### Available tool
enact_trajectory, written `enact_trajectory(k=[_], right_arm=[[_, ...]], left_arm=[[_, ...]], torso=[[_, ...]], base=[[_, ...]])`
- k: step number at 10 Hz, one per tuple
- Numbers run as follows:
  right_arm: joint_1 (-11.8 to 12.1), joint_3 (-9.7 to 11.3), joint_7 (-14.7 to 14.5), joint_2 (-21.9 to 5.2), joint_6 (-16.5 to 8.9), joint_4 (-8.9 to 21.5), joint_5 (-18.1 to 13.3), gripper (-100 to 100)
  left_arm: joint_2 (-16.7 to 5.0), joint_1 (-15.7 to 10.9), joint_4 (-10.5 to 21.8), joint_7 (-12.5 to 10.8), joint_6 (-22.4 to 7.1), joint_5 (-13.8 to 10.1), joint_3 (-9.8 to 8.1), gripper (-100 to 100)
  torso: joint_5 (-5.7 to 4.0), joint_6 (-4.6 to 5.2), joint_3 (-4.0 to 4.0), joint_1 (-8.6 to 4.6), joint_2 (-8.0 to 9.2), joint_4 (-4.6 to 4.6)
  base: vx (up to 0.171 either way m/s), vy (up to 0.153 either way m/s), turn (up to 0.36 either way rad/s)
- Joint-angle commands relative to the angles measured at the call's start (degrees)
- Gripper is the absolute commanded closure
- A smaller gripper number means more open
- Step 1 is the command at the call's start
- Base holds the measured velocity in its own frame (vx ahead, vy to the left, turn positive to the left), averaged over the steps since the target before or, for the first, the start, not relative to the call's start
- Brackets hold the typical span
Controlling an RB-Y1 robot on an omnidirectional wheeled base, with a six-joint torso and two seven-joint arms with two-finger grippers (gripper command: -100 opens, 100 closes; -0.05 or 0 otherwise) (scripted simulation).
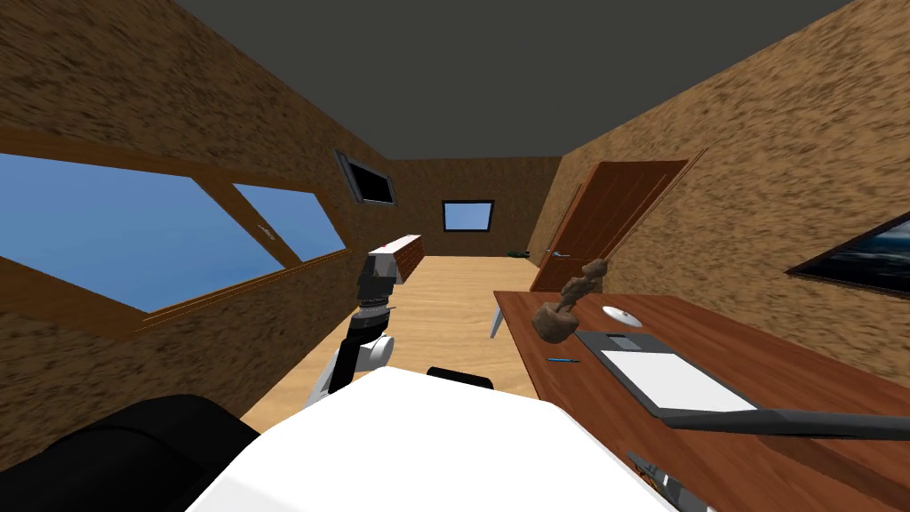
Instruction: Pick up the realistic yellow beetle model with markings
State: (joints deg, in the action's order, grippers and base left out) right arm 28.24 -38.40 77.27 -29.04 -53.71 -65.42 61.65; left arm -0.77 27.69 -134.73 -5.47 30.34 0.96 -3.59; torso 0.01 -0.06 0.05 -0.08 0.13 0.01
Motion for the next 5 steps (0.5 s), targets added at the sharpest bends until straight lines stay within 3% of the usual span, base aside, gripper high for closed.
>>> enact_trajectory(k=[1, 4, 5], right_arm=[[-0.5, -1.1, -1.6, 0.0, 0.2, 2.3, 0.4, -100], [-2.2, -6.4, -6.2, 0.2, 0.1, 8.6, 1.0, -100], [-2.2, -6.4, -6.2, 0.2, 0.1, 9.2, 1.0, -100]], left_arm=[[0.0, 0.0, 0.0, 0.0, 0.0, 0.0, 0.0, 0], [0.0, 0.0, 0.0, 0.0, 0.0, 0.0, 0.0, 0], [0.0, 0.0, 0.0, 0.0, 0.0, 0.0, 0.0, 0]], torso=[[0.0, 0.0, 0.0, 0.0, 0.0, 0.0], [0.0, 0.0, 0.03, 0.02, 0.05, 0.01], [0.01, 0.01, 0.04, 0.06, 0.06, 0.01]], base=[[-0.021, 0.022, 0.085], [-0.035, 0.04, 0.206], [-0.025, 0.031, 0.058]])
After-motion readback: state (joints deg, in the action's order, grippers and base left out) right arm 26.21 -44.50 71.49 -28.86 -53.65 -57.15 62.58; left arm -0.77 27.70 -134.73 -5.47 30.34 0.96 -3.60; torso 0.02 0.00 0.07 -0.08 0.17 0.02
